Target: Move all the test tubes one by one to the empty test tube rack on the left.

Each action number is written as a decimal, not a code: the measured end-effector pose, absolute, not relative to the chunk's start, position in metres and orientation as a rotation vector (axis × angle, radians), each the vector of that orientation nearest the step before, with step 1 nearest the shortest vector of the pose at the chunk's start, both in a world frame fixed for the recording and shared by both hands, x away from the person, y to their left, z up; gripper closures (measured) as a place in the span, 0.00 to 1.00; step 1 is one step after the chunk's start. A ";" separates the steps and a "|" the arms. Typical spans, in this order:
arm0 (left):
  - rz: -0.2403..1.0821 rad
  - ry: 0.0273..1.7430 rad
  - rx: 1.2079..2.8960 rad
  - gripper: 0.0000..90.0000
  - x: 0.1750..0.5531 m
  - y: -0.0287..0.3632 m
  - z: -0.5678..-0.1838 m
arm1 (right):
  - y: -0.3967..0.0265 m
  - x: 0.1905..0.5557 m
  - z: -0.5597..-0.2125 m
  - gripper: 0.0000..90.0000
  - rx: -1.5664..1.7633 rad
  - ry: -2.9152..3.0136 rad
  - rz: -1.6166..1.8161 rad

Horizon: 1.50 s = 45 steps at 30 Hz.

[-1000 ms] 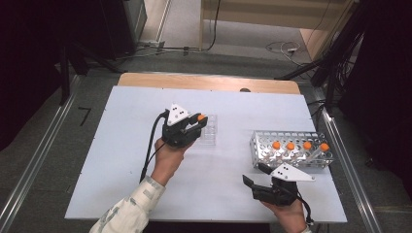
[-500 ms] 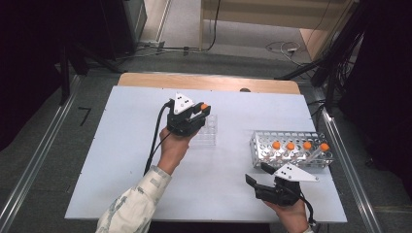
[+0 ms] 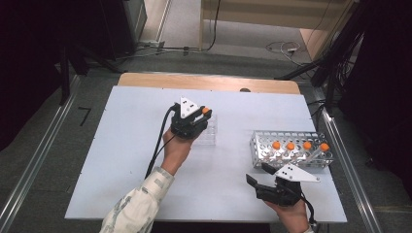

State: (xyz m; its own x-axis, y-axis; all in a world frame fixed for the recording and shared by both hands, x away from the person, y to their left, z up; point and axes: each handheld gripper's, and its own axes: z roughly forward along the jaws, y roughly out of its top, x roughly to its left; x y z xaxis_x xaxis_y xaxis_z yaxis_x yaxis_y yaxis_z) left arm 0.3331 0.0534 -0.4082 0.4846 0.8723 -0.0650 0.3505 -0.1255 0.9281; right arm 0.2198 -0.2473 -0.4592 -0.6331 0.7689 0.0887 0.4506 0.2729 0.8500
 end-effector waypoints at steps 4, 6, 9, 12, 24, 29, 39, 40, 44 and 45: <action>0.624 1.061 1.714 0.78 0.334 0.053 -0.418 | -0.247 0.220 -0.460 0.30 1.110 2.210 1.296; 0.626 1.063 1.720 0.78 0.334 0.052 -0.421 | -0.246 0.220 -0.460 0.30 1.113 2.209 1.295; 0.627 1.062 1.717 0.78 0.333 0.052 -0.424 | -0.247 0.220 -0.460 0.30 1.112 2.210 1.292; 0.632 1.061 1.722 0.78 0.332 0.051 -0.425 | -0.247 0.220 -0.461 0.30 1.112 2.211 1.290; 0.622 1.058 1.738 0.70 0.331 0.049 -0.428 | -0.247 0.220 -0.461 0.30 1.113 2.210 1.290; 0.612 1.062 1.729 0.63 0.330 0.051 -0.428 | -0.247 0.221 -0.461 0.30 1.117 2.205 1.287; 0.591 1.068 1.704 0.40 0.318 0.057 -0.427 | -0.252 0.222 -0.462 0.31 1.142 2.178 1.276; 0.586 1.070 1.704 0.38 0.317 0.058 -0.426 | -0.253 0.222 -0.462 0.32 1.146 2.176 1.274; 0.566 1.062 1.688 0.34 0.309 0.061 -0.425 | -0.255 0.223 -0.462 0.32 1.154 2.163 1.273; 0.562 1.064 1.685 0.33 0.307 0.061 -0.425 | -0.256 0.223 -0.461 0.32 1.158 2.159 1.269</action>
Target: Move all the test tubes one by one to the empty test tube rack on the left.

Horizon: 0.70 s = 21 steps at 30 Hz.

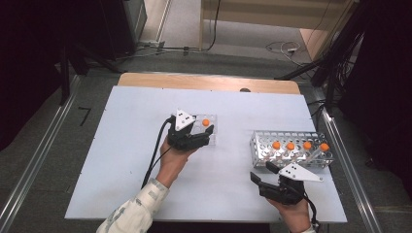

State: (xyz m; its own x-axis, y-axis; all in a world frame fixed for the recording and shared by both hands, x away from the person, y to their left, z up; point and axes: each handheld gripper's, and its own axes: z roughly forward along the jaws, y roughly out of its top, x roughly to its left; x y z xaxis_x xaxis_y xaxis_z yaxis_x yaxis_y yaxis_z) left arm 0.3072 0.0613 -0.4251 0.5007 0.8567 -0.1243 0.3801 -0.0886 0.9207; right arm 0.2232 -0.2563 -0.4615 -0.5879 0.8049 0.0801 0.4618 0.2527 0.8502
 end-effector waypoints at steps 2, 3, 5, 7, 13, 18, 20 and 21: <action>0.556 1.059 1.680 0.31 0.302 0.063 -0.426 | -0.258 0.224 -0.461 0.32 1.162 2.149 1.267; 0.554 1.060 1.679 0.29 0.300 0.064 -0.426 | -0.259 0.224 -0.461 0.32 1.164 2.143 1.264; 0.545 1.058 1.676 0.28 0.294 0.066 -0.427 | -0.263 0.224 -0.460 0.32 1.173 2.126 1.265; 0.541 1.046 1.673 0.28 0.288 0.070 -0.429 | -0.268 0.224 -0.458 0.32 1.185 2.108 1.265; 0.534 1.040 1.677 0.27 0.271 0.082 -0.437 | -0.289 0.223 -0.455 0.33 1.241 2.036 1.265; 0.539 1.059 1.680 0.25 0.262 0.093 -0.444 | -0.306 0.222 -0.454 0.34 1.281 1.975 1.253; 0.541 1.067 1.689 0.25 0.258 0.097 -0.446 | -0.311 0.222 -0.453 0.34 1.291 1.957 1.247; 0.541 1.069 1.692 0.24 0.257 0.099 -0.448 | -0.314 0.222 -0.453 0.34 1.297 1.948 1.242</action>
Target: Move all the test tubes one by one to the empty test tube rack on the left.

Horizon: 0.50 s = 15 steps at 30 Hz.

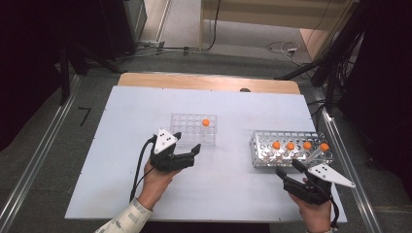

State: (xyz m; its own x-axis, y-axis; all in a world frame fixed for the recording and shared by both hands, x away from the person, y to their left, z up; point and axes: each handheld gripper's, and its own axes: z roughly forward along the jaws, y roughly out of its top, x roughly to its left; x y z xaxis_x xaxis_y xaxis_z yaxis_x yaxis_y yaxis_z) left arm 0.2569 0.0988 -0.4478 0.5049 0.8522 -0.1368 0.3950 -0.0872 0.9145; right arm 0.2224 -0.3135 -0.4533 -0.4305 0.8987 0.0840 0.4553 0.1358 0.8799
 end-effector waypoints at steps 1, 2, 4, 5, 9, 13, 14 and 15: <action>0.541 1.071 1.694 0.24 0.255 0.101 -0.449 | -0.316 0.222 -0.453 0.35 1.301 1.938 1.232; 0.539 1.075 1.697 0.24 0.254 0.102 -0.450 | -0.318 0.223 -0.453 0.35 1.307 1.929 1.226; 0.538 1.086 1.691 0.23 0.252 0.106 -0.452 | -0.323 0.223 -0.453 0.35 1.319 1.911 1.211; 0.539 1.089 1.693 0.23 0.251 0.107 -0.452 | -0.325 0.223 -0.453 0.35 1.327 1.899 1.204; 0.547 1.103 1.688 0.23 0.251 0.111 -0.453 | -0.337 0.224 -0.453 0.38 1.357 1.849 1.191; 0.549 1.111 1.687 0.23 0.251 0.113 -0.455 | -0.349 0.226 -0.453 0.40 1.395 1.790 1.163; 0.551 1.114 1.687 0.23 0.251 0.114 -0.455 | -0.352 0.226 -0.453 0.41 1.412 1.776 1.159; 0.554 1.116 1.687 0.23 0.251 0.114 -0.455 | -0.356 0.226 -0.453 0.41 1.422 1.760 1.155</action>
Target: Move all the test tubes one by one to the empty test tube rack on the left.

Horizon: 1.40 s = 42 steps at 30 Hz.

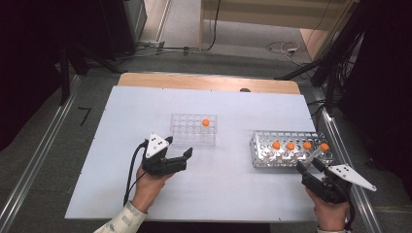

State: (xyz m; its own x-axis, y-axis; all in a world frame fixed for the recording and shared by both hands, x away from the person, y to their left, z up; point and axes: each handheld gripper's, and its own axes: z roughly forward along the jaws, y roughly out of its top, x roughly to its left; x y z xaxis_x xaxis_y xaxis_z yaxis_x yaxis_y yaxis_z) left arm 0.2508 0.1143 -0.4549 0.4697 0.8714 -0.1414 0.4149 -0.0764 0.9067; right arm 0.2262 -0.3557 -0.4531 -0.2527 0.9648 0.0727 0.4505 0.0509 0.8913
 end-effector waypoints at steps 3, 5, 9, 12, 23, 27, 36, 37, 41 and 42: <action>0.552 1.119 1.683 0.23 0.251 0.116 -0.455 | -0.364 0.227 -0.453 0.43 1.453 1.712 1.139; 0.549 1.119 1.684 0.23 0.251 0.115 -0.456 | -0.369 0.228 -0.454 0.44 1.468 1.683 1.122; 0.547 1.122 1.684 0.23 0.251 0.114 -0.456 | -0.377 0.234 -0.456 0.51 1.501 1.630 1.087; 0.546 1.119 1.690 0.23 0.252 0.113 -0.457 | -0.381 0.241 -0.457 0.57 1.512 1.596 1.072; 0.542 1.121 1.688 0.23 0.251 0.113 -0.457 | -0.381 0.263 -0.465 0.71 1.514 1.585 1.041; 0.541 1.120 1.687 0.23 0.250 0.112 -0.457 | -0.381 0.267 -0.468 0.76 1.497 1.593 1.044; 0.539 1.121 1.685 0.23 0.250 0.113 -0.457 | -0.379 0.265 -0.461 0.79 1.476 1.581 1.052; 0.538 1.121 1.684 0.23 0.250 0.113 -0.456 | -0.379 0.265 -0.458 0.79 1.469 1.572 1.057; 0.536 1.121 1.684 0.23 0.250 0.113 -0.456 | -0.379 0.262 -0.446 0.79 1.444 1.543 1.081; 0.536 1.122 1.686 0.23 0.250 0.113 -0.456 | -0.379 0.260 -0.444 0.79 1.444 1.539 1.091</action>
State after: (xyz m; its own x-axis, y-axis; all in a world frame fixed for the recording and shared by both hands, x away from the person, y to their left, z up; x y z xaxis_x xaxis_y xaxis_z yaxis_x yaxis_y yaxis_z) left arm 0.2504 0.1132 -0.4565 0.4715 0.8682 -0.1549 0.4249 -0.0698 0.9025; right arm 0.2604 -0.3792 -0.4440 -0.0849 0.9959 0.0318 0.3593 0.0008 0.9332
